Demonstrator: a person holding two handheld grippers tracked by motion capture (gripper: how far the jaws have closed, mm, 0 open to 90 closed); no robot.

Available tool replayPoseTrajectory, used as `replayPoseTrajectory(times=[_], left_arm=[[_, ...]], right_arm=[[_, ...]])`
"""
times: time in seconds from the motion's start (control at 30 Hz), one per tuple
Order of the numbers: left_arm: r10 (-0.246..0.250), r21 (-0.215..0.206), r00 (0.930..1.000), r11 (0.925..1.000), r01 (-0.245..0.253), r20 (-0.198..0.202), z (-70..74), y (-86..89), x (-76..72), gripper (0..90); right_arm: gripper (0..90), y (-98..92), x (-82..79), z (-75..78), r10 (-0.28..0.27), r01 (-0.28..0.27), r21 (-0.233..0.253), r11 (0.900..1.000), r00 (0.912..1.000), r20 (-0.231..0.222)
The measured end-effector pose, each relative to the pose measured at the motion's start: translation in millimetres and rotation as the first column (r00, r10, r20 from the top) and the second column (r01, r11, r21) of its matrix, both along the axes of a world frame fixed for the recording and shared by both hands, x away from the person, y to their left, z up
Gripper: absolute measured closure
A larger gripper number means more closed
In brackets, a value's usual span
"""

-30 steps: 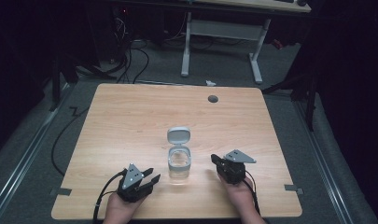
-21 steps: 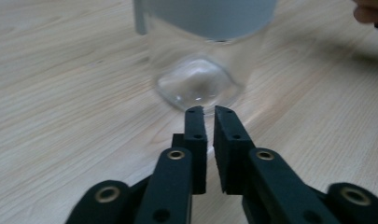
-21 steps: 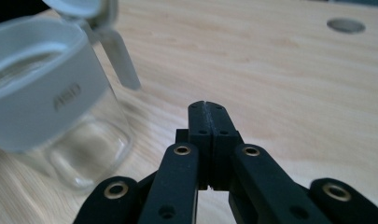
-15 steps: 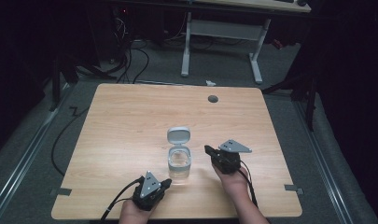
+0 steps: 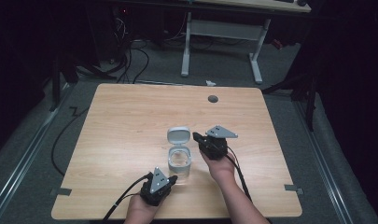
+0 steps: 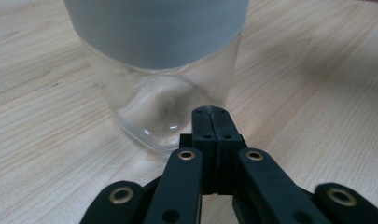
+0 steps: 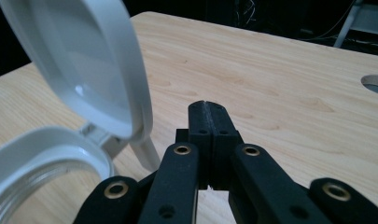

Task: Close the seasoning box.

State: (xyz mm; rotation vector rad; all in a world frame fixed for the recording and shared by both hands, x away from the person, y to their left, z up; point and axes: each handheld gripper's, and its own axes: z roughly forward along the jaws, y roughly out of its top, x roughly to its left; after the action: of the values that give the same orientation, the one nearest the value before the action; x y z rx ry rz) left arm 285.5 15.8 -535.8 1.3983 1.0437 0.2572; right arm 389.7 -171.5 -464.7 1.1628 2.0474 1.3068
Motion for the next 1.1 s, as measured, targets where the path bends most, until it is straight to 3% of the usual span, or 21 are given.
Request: replayPoseTrajectory(times=[0.47,1.1], left_arm=[[0.006,-0.013,0.9999,0.9999,-0.007,-0.016,0.3,1.9,4.8,90.0],[0.012,-0.031,0.9997,0.9995,-0.012,-0.02,1.0,3.4,4.9,90.0]], right_arm=[[90.0,14.1,19.6,16.3,0.021,-0.021,-0.01,1.0,0.9993,0.031],[90.0,23.0,7.7,21.0,0.06,-0.059,-0.016,0.998,0.9969,0.052]])
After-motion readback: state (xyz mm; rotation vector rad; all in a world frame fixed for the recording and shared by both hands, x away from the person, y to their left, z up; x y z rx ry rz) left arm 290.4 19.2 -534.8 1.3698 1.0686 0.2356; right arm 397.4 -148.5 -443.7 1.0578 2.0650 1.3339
